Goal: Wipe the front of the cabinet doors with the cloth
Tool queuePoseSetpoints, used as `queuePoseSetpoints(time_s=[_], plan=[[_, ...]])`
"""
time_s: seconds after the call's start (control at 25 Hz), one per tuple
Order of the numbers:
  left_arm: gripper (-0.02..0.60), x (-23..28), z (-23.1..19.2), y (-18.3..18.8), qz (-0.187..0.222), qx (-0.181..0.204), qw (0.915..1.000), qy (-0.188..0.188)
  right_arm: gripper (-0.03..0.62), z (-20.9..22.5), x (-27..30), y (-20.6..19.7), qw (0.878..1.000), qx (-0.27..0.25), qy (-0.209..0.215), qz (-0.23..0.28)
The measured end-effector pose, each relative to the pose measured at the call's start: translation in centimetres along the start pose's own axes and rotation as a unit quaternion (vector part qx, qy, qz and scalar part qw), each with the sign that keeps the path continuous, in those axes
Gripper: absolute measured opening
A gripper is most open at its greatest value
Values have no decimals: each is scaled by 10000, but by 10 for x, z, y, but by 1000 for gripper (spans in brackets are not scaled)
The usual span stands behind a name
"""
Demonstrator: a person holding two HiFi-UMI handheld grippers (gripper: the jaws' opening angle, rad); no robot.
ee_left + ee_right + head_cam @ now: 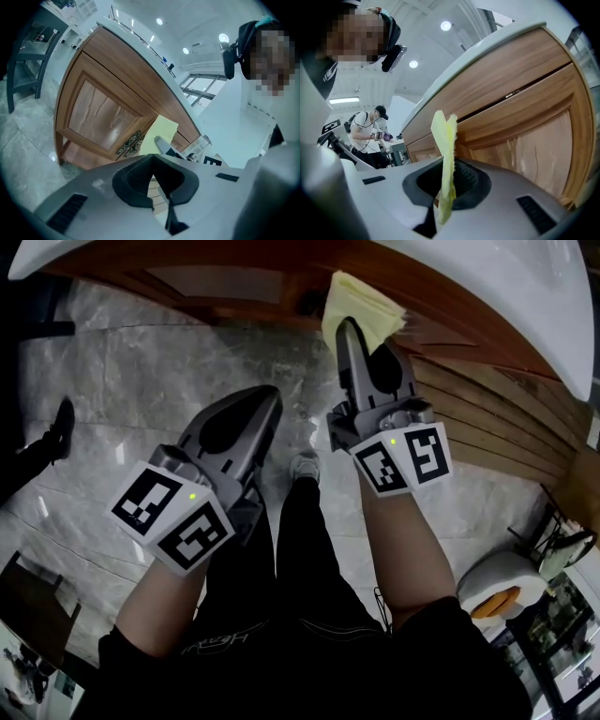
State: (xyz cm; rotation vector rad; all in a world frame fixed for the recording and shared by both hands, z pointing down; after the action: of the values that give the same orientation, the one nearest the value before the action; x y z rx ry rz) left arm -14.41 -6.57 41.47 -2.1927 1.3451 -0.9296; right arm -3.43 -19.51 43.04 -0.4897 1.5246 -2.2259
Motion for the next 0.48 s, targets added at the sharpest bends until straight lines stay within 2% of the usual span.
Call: queuePoseSetpoints(time_s=[0.48], plan=[[6,8,4,-4,-220,106,9997,-85,41,7,-2,3,9998,98,-112,113]])
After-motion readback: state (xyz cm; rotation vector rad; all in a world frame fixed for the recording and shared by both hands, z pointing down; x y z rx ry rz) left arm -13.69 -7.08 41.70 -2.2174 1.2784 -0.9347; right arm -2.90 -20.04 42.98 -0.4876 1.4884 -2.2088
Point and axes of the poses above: the fingertips, and each gripper's own axes: x forward along the fingers, z to its right, y out of its top, the point moved 6 cm from there along -x, backward along the fingers, and after that the axes turned 3 degrees about z, right-handed, at the moved point
